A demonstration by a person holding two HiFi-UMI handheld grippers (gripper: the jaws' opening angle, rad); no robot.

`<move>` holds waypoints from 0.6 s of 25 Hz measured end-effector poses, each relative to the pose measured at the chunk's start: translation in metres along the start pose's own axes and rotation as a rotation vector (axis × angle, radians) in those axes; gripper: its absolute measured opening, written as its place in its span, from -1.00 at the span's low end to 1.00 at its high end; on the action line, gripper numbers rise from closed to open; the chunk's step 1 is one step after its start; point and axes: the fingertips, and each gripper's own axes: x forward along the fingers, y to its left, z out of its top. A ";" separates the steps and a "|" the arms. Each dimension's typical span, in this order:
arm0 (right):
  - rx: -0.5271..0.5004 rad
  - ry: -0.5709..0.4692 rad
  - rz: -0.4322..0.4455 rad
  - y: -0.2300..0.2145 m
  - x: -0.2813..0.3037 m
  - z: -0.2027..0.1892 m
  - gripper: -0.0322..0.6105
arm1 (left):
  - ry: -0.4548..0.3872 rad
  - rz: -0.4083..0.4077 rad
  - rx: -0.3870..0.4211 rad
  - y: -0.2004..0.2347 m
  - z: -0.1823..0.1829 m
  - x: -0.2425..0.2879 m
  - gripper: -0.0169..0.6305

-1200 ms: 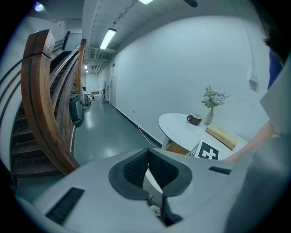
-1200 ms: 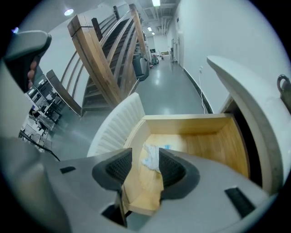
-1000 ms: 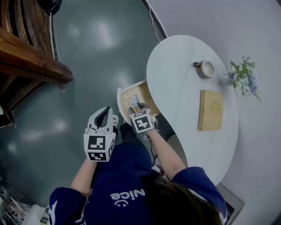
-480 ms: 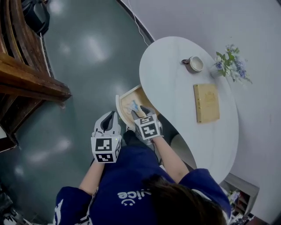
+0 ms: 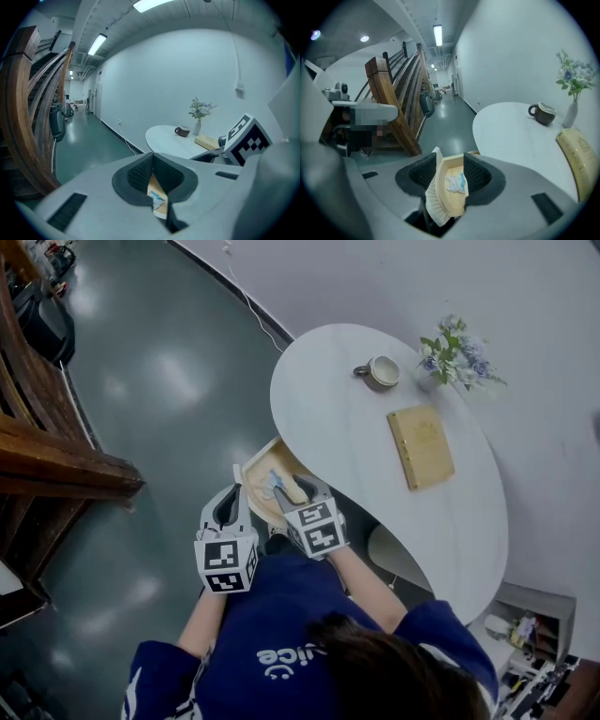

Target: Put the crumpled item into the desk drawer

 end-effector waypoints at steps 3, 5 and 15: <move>0.011 -0.041 -0.026 -0.002 -0.013 0.008 -0.31 | -0.019 -0.019 0.003 -0.002 0.009 0.002 -0.94; -0.008 -0.066 -0.042 -0.002 -0.022 0.012 -0.32 | -0.030 -0.031 0.014 -0.002 0.014 0.002 -0.94; -0.011 -0.225 -0.139 -0.016 -0.067 0.044 -0.33 | -0.106 -0.096 0.075 -0.023 0.037 0.002 -0.94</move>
